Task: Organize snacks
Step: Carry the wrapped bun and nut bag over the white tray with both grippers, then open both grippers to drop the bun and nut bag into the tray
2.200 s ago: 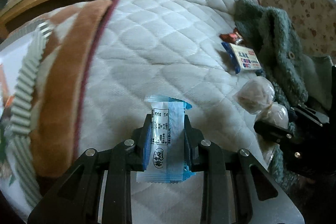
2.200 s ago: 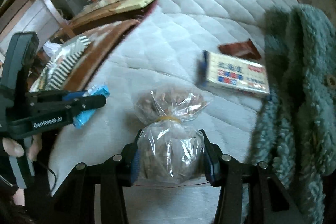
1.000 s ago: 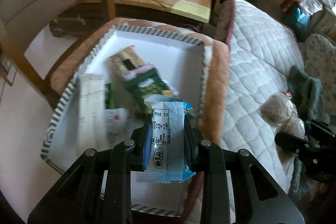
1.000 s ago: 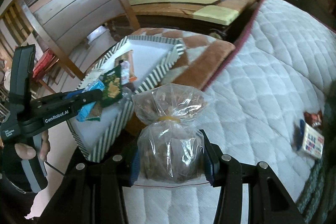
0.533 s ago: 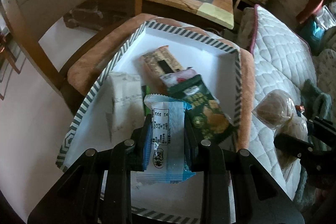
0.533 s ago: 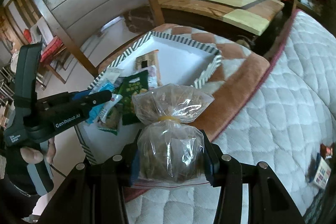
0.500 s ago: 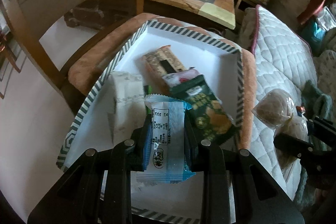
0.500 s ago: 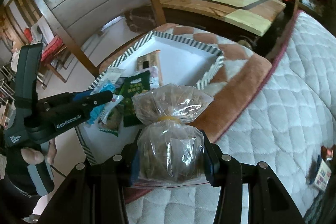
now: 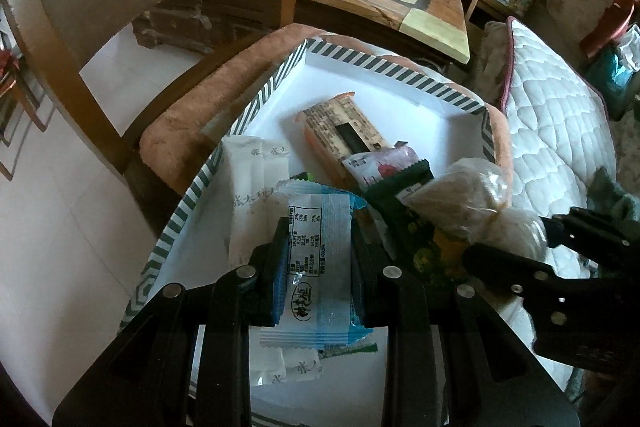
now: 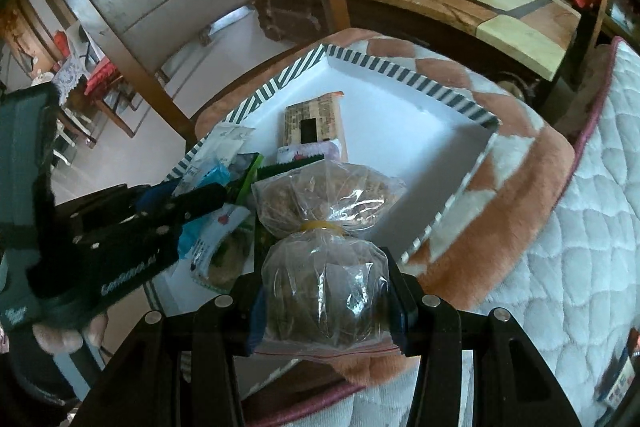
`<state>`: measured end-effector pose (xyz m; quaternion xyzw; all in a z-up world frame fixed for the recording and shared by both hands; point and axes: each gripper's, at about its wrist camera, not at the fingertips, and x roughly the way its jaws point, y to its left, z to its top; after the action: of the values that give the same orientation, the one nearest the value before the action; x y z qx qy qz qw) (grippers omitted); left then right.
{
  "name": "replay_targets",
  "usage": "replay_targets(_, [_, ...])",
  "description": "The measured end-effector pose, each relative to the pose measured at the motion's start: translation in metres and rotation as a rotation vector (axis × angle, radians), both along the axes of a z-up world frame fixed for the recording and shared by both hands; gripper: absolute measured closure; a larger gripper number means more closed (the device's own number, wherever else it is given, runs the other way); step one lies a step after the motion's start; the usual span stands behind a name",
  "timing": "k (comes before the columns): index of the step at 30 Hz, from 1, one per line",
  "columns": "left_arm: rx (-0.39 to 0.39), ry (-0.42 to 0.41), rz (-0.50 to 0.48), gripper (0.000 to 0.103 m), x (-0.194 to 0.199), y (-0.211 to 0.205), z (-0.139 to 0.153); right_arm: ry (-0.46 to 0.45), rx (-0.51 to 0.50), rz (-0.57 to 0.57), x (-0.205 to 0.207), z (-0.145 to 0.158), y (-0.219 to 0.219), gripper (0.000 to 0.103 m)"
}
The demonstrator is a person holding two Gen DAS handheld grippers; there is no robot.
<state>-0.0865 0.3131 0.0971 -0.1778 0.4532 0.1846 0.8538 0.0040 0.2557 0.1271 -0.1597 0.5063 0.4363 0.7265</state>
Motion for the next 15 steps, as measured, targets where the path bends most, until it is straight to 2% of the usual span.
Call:
replay_targets(11, [0.010,0.006,0.018,0.078,0.011,0.010,-0.003,0.015,-0.016,0.004,0.023,-0.014,0.033,0.055])
replay_targets(15, [0.008,0.006,0.034,0.078,0.013,0.009,-0.002,0.026,-0.001,-0.003,0.028,-0.018,0.038,0.052])
